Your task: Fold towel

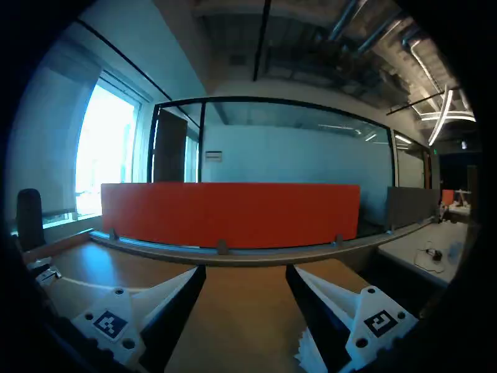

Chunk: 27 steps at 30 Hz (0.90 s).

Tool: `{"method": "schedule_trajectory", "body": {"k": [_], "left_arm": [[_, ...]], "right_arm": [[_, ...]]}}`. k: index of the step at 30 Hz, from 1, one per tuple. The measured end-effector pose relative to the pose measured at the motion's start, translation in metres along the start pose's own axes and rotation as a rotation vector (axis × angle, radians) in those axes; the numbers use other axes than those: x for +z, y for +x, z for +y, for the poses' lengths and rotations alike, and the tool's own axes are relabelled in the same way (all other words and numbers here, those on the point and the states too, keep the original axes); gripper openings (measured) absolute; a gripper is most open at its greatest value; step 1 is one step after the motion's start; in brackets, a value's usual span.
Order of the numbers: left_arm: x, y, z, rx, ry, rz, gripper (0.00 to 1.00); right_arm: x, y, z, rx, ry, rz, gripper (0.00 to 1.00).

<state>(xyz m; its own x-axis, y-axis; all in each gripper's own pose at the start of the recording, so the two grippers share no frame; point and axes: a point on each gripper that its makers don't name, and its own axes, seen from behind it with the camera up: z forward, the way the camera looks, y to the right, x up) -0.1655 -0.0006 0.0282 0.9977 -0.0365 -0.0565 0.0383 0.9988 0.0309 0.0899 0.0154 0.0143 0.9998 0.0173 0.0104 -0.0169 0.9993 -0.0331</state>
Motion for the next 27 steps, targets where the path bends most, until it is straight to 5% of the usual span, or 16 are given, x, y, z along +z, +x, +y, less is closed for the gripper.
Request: {"method": "schedule_trajectory", "body": {"k": [15,27], "left_arm": [[0.0,0.0,0.0,0.0,0.0,0.0,0.94],[0.0,0.0,0.0,0.0,0.0,0.0,0.95]], "right_arm": [[-0.001,-0.052,0.008,0.005,0.011,0.022,1.0],[-0.007,-0.098,0.006,0.071,0.026,0.023,0.99]]}}
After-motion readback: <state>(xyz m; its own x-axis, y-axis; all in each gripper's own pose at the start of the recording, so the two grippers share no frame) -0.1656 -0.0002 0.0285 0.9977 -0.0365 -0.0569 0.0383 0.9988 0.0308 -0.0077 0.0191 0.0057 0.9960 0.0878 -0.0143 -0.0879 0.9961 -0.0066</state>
